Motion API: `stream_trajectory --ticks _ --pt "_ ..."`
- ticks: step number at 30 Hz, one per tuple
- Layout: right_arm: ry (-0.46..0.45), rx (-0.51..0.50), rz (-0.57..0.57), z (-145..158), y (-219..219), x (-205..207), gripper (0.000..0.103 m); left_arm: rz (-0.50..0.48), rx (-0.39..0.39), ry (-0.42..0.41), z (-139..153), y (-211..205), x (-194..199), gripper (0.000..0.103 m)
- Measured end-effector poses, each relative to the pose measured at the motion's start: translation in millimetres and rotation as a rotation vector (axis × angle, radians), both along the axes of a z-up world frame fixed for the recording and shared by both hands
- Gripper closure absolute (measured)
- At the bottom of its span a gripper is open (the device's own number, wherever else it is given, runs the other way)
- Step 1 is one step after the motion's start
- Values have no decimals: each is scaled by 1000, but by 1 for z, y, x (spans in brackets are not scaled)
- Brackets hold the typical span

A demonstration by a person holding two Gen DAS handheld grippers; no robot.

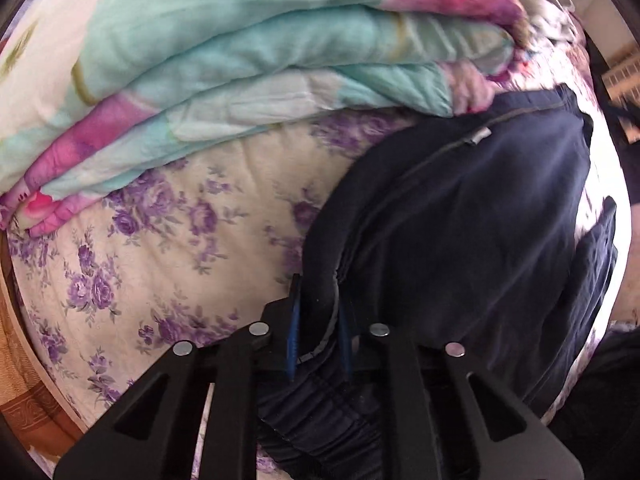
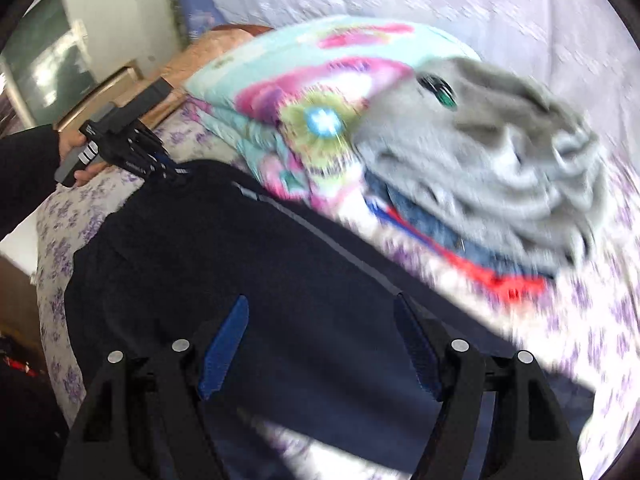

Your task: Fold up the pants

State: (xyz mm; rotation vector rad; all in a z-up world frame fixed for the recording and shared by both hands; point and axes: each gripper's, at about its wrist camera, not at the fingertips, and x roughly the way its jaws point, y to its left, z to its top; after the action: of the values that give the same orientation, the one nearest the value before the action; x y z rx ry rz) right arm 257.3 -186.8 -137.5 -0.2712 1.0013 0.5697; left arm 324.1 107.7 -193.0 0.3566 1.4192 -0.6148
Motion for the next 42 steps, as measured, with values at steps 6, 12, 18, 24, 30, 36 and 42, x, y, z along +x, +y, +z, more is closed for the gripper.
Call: stream_trajectory --ticks 6,12,18,24,30,36,42 --pt "53 -189 220 -34 19 52 26 -6 -4 -64 23 -9 -24 90" --pt "142 -267 353 -69 31 75 26 -9 -12 -69 43 -4 -36 90" --pt "253 -311 434 -101 38 80 69 7 -17 -71 52 -4 -43 90" --pt "260 -189 394 -71 16 71 97 24 14 -83 53 -7 -46 90" --pt "202 -154 393 -24 -3 30 97 38 4 -116 69 -10 -59 90" --pt "153 -144 411 17 14 -62 97 26 -22 -181 106 1 -119 90" --pt "133 -206 424 36 67 -163 97 -1 4 -197 105 25 -210 90"
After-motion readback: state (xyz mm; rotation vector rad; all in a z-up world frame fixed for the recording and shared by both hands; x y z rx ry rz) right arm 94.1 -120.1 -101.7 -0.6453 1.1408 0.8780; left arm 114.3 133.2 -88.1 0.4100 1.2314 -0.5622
